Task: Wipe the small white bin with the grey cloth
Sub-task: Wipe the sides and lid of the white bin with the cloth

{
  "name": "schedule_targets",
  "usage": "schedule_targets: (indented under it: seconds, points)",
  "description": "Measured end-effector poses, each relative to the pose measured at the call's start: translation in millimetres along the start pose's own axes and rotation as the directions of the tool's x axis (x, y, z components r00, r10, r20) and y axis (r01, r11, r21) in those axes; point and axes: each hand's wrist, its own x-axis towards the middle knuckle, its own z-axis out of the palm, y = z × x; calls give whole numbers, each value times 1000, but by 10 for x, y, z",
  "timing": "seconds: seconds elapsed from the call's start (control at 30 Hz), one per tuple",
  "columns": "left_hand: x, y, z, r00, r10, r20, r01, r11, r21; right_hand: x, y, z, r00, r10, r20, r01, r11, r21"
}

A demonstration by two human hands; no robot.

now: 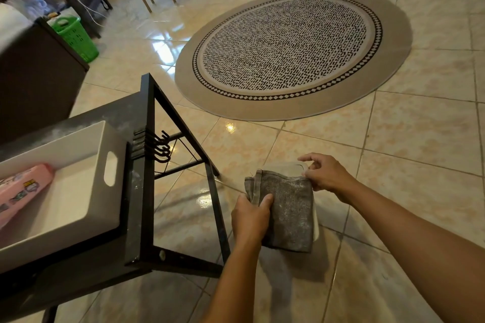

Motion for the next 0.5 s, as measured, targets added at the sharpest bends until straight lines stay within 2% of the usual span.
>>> schedule_targets:
  seconds: [0.2,0.5]
  points:
    - [-39,18,30,999,45,0,-45,999,18,49,-65,17,999,36,-16,-36,999,-23]
    - [-110,-48,-8,994,95,-59,-103,983,-149,87,-85,60,999,31,-14,-32,995,-92]
